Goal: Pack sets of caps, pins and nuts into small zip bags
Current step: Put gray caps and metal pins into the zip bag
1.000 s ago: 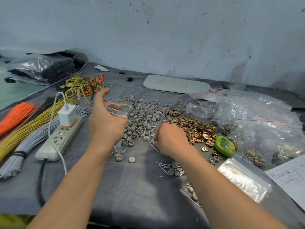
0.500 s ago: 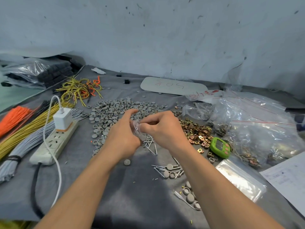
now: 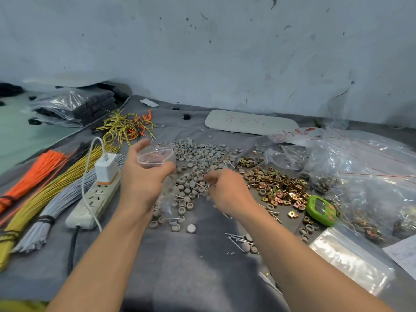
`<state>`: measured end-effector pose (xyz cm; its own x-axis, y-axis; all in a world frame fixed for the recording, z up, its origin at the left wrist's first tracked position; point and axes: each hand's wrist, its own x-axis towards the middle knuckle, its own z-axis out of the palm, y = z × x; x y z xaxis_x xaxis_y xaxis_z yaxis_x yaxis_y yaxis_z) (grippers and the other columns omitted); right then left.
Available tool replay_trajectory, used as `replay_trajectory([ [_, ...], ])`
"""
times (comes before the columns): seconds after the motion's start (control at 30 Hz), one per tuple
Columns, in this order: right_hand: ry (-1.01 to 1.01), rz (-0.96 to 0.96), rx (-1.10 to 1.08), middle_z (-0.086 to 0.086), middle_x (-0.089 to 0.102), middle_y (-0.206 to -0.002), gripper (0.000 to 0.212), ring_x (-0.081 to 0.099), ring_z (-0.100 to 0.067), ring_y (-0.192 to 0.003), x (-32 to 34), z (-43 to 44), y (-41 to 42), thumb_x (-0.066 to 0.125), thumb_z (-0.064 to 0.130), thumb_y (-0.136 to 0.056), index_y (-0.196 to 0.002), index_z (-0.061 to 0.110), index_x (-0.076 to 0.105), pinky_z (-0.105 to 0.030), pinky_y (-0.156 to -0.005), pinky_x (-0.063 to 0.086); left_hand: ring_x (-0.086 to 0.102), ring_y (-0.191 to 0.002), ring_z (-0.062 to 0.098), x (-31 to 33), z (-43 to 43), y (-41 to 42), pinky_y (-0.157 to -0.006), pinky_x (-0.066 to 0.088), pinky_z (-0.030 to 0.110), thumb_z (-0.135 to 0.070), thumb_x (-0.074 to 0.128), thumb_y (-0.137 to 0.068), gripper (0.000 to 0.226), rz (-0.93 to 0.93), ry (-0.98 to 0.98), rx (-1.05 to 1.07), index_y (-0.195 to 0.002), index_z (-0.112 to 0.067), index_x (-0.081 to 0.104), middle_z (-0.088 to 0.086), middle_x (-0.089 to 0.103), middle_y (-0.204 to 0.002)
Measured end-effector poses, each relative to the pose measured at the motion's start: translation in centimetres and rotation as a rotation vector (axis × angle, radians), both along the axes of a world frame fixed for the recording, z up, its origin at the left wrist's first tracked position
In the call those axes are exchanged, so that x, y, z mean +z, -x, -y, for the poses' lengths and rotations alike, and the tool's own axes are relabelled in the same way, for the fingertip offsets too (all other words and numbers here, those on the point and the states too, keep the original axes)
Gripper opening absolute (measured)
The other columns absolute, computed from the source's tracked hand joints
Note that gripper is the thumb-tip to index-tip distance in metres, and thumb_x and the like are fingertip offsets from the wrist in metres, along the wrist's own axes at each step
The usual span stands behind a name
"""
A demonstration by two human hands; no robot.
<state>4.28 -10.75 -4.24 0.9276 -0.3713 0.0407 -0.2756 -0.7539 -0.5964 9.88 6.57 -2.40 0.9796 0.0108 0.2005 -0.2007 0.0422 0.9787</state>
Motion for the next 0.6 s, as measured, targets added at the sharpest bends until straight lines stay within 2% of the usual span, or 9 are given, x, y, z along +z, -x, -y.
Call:
replay_trajectory([
  [0.1, 0.201, -0.076, 0.121, -0.007, 0.063, -0.141, 0.058, 0.055, -0.033, -0.129, -1.6, -1.0, -1.1, 0.057, 0.005, -0.092, -0.145, 0.031, 0.058, -0.044, -0.109, 0.045, 0.068, -0.086, -0.002, -0.1, -0.8, -0.4, -0.080, 0.057, 0.032, -0.008, 0.085, -0.072, 0.077, 0.111, -0.092, 0.108, -0.130, -0.046, 0.052, -0.007, 0.067, -0.118],
  [0.17, 0.324, -0.086, 0.155, -0.005, 0.056, -0.141, 0.060, 0.048, -0.032, -0.132, -2.3, -1.5, -1.4, 0.056, 0.008, -0.092, -0.148, 0.030, 0.051, -0.044, -0.107, 0.037, 0.069, -0.091, 0.006, -0.3, -1.0, -0.5, -0.080, 0.058, 0.034, -0.009, 0.085, -0.074, 0.078, 0.147, -0.147, 0.120, -0.132, -0.047, 0.050, -0.005, 0.068, -0.119],
  [0.23, 0.379, -0.026, 0.156, -0.004, 0.060, -0.127, 0.047, 0.050, -0.031, -0.123, -2.6, -1.9, -1.4, 0.056, 0.008, -0.091, -0.133, 0.029, 0.061, -0.042, -0.099, 0.035, 0.070, -0.090, 0.012, -0.4, -0.9, -0.5, -0.077, 0.059, 0.038, -0.009, 0.085, -0.072, 0.080, 0.155, -0.231, 0.136, -0.132, -0.049, 0.049, -0.010, 0.070, -0.107],
  [0.3, 0.392, 0.027, 0.148, -0.006, 0.066, -0.110, 0.034, 0.056, -0.032, -0.113, -2.6, -2.0, -1.0, 0.055, 0.004, -0.087, -0.109, 0.026, 0.069, -0.041, -0.090, 0.035, 0.068, -0.084, 0.008, -0.4, -0.6, -0.3, -0.072, 0.058, 0.037, -0.010, 0.084, -0.070, 0.082, 0.159, -0.318, 0.139, -0.132, -0.050, 0.048, -0.016, 0.069, -0.095],
  [0.37, 0.411, 0.028, 0.128, -0.007, 0.071, -0.106, 0.033, 0.059, -0.031, -0.109, -2.3, -2.1, -0.7, 0.057, 0.003, -0.088, -0.106, 0.024, 0.074, -0.041, -0.092, 0.036, 0.067, -0.080, 0.006, -0.5, -0.4, -0.1, -0.073, 0.058, 0.038, -0.010, 0.084, -0.070, 0.083, 0.163, -0.376, 0.125, -0.132, -0.050, 0.046, -0.018, 0.068, -0.088],
  [0.5, 0.456, 0.050, 0.067, -0.005, 0.076, -0.093, 0.027, 0.068, -0.031, -0.098, -0.8, -2.0, 0.0, 0.062, 0.004, -0.087, -0.098, 0.023, 0.077, -0.039, -0.092, 0.037, 0.069, -0.081, 0.016, -0.6, -0.2, 0.2, -0.070, 0.057, 0.040, -0.011, 0.084, -0.071, 0.084, 0.146, -0.445, 0.055, -0.131, -0.053, 0.043, -0.014, 0.068, -0.092],
  [0.57, 0.367, 0.099, 0.036, -0.003, 0.077, -0.091, 0.026, 0.070, -0.029, -0.091, 0.2, -1.8, 0.5, 0.061, 0.005, -0.090, -0.098, 0.024, 0.078, -0.035, -0.084, 0.046, 0.069, -0.081, 0.017, -0.6, 0.0, 0.5, -0.067, 0.055, 0.037, -0.012, 0.084, -0.071, 0.085, 0.155, -0.492, 0.028, -0.131, -0.054, 0.042, -0.014, 0.068, -0.094],
  [0.6, 0.232, 0.154, 0.009, 0.002, 0.077, -0.088, 0.024, 0.072, -0.023, -0.085, 0.9, -1.7, 0.8, 0.062, 0.009, -0.093, -0.098, 0.025, 0.079, -0.033, -0.080, 0.054, 0.069, -0.081, 0.016, -0.6, 0.0, 0.6, -0.067, 0.055, 0.037, -0.013, 0.085, -0.071, 0.085, 0.156, -0.513, 0.010, -0.132, -0.054, 0.042, -0.014, 0.068, -0.094],
])
